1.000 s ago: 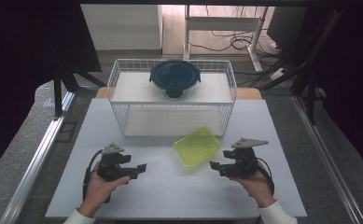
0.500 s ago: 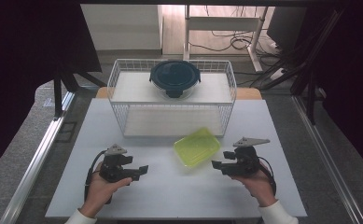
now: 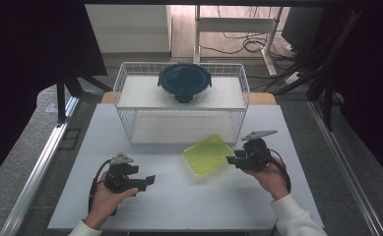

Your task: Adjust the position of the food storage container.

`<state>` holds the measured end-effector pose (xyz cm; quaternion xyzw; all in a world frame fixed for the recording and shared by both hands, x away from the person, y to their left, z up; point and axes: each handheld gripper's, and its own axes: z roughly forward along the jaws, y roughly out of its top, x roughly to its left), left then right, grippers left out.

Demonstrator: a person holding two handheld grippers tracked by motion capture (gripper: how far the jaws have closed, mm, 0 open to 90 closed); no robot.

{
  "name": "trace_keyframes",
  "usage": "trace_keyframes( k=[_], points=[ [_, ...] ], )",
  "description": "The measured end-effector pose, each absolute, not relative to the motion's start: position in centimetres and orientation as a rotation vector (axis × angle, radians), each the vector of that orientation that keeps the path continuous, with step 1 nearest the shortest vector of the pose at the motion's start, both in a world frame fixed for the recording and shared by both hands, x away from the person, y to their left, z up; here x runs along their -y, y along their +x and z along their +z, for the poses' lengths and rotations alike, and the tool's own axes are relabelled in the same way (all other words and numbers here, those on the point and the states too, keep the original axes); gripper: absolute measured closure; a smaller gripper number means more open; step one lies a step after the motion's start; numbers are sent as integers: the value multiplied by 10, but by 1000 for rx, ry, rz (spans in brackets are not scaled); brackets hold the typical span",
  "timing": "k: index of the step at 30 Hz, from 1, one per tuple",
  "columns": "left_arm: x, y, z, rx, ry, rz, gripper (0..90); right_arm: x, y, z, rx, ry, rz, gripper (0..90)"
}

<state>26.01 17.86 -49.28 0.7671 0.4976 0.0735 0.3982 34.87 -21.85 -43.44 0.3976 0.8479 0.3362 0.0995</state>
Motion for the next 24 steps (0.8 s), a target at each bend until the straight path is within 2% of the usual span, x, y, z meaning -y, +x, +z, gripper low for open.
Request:
trace_keyframes(
  k=[1,2,9,11,24],
  points=[
    [-178,261,-493,-1260,1939,186,210,216,359,-432,-2515,1173,938,667],
    [-179,261,-493,-1257,1941,186,210,216,359,-432,-2515,1173,938,667],
    [-181,262,-495,-1272,1937,167,211,204,397,-443,-2530,1150,731,879],
    [-182,261,-495,-1272,1937,164,211,201,408,-451,-2524,1129,687,888],
    [-182,259,-497,-1294,1946,179,212,192,426,-471,-2527,1025,610,889]
  ],
)
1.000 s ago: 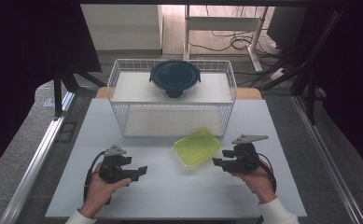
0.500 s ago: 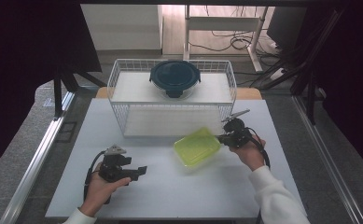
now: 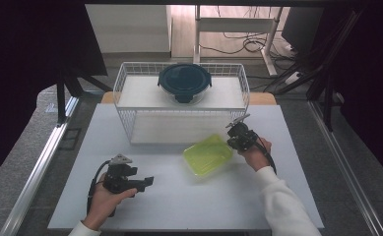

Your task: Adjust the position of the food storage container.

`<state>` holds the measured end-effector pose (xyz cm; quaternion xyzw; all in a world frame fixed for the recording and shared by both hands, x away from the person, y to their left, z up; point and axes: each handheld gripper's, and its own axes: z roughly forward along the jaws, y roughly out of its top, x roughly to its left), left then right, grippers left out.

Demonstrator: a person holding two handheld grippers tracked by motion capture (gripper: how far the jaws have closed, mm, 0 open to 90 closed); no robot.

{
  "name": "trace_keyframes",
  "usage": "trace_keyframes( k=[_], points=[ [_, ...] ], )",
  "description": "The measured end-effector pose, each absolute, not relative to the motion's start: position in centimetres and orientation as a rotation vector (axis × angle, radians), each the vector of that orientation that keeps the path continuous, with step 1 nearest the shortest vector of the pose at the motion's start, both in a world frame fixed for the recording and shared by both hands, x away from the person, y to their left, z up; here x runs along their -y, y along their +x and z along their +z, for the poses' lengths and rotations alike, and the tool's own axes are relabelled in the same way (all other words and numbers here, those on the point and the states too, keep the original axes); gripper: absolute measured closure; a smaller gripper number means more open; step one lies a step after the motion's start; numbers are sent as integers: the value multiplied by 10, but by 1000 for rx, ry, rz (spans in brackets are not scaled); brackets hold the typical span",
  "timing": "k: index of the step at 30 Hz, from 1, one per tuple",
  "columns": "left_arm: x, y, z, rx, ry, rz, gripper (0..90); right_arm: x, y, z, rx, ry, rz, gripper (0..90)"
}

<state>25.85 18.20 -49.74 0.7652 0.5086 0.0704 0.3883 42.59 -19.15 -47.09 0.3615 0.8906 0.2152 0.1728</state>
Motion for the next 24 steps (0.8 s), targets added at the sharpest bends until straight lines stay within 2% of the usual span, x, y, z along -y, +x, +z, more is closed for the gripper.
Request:
trace_keyframes(
  k=[9,24],
  points=[
    [-182,260,-500,-1296,1954,167,212,187,425,-474,-2575,975,638,890],
    [-194,262,-502,-1333,1930,162,212,160,394,-470,-2655,889,641,889]
  ],
)
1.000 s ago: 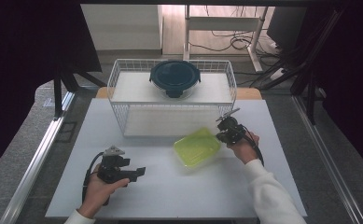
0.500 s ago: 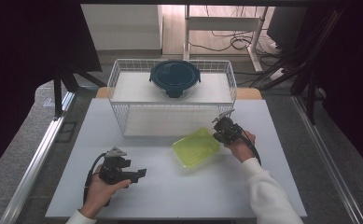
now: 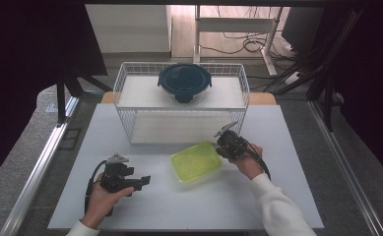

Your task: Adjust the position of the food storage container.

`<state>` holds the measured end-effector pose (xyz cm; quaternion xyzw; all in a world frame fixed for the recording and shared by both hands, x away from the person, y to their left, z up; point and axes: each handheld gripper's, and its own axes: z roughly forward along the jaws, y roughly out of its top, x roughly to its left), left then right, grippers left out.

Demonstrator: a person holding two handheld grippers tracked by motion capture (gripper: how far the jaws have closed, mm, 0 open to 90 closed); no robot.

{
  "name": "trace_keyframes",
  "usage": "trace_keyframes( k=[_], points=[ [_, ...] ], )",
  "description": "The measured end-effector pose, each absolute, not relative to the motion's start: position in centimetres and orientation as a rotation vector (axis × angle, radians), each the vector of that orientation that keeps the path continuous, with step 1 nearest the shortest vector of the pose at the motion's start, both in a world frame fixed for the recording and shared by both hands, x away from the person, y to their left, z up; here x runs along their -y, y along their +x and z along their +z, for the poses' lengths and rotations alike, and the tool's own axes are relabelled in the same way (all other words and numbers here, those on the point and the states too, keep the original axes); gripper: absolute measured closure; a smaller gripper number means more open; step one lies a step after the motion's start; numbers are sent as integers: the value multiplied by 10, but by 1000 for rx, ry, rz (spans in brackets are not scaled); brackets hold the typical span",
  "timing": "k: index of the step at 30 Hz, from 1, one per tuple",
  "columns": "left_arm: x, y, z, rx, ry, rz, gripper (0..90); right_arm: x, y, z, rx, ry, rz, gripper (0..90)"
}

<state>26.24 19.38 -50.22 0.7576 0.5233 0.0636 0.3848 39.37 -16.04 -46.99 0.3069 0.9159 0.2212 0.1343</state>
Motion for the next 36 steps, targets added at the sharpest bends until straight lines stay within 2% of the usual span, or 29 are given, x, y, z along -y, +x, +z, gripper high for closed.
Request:
trace_keyframes(
  k=[17,21,36],
  points=[
    [-199,263,-501,-1347,1892,123,213,147,364,-473,-2698,912,712,889],
    [-200,264,-502,-1336,1864,71,213,143,360,-474,-2717,910,718,890],
    [-209,265,-500,-1361,1840,88,215,127,343,-485,-2785,832,708,889]
  ],
)
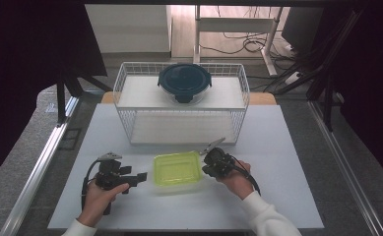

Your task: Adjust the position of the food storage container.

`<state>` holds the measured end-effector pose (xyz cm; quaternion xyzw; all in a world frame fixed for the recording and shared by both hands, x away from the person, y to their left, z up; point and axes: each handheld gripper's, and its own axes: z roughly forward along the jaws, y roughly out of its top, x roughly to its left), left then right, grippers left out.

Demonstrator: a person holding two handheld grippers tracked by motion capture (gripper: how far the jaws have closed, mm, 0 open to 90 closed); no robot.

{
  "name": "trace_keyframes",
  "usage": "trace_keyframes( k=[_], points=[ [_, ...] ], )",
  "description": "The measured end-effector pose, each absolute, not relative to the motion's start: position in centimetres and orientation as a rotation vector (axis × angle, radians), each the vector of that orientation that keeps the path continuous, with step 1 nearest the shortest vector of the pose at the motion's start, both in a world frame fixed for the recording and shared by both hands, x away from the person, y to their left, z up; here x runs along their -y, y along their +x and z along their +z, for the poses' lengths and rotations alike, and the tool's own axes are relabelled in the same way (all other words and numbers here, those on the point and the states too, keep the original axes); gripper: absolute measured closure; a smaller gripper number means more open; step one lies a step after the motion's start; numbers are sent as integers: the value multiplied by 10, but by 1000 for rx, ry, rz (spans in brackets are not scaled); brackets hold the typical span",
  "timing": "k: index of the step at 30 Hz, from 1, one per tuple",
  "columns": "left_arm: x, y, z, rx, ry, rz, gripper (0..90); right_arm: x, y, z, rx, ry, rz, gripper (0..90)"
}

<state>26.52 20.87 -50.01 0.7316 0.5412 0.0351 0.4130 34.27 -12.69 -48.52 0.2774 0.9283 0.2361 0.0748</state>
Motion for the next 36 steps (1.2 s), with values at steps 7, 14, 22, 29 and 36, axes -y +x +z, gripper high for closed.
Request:
trace_keyframes(
  k=[7,14,22,29,36],
  points=[
    [-211,266,-500,-1373,1832,93,216,124,334,-486,-2793,809,701,889],
    [-214,266,-500,-1382,1823,102,216,128,333,-484,-2751,778,685,889],
    [-213,267,-498,-1386,1834,133,227,155,326,-462,-2617,835,792,886],
    [-210,268,-495,-1375,1840,150,226,180,322,-456,-2466,1085,1063,398],
    [-210,272,-492,-1366,1831,151,226,193,321,-457,-2451,1234,1241,269]
  ],
)
